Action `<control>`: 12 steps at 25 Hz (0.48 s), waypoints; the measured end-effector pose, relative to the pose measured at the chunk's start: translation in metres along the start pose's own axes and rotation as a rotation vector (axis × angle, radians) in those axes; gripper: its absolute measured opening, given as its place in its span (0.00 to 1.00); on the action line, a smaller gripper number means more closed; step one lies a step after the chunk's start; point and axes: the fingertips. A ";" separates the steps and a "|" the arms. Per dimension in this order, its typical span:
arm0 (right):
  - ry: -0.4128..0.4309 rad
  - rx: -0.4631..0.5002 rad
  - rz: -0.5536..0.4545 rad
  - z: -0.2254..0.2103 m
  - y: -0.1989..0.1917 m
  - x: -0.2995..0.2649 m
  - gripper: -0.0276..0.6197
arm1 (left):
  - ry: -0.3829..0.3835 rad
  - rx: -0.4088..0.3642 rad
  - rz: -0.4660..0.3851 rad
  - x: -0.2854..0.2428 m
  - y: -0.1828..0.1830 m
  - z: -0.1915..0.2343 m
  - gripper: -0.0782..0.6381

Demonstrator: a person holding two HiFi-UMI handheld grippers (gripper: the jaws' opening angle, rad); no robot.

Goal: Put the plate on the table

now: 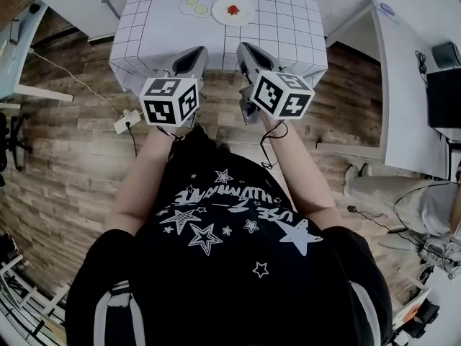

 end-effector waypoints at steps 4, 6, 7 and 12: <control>0.017 0.009 0.026 0.007 -0.013 0.000 0.07 | 0.006 -0.001 0.006 0.010 -0.007 -0.001 0.12; 0.013 0.045 0.040 0.013 -0.018 -0.002 0.07 | 0.006 -0.001 0.011 0.014 -0.010 0.002 0.12; 0.011 0.060 0.046 0.016 -0.020 -0.002 0.07 | 0.005 0.002 0.015 0.017 -0.012 0.003 0.12; 0.002 0.061 0.072 0.035 -0.042 -0.002 0.07 | -0.015 0.026 0.024 0.033 -0.024 0.008 0.12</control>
Point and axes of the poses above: the fingertips, and each gripper's own axes: x backward along the fingers, z to its left, y out of its top, and after that the axes turned 5 degrees about -x, right-handed
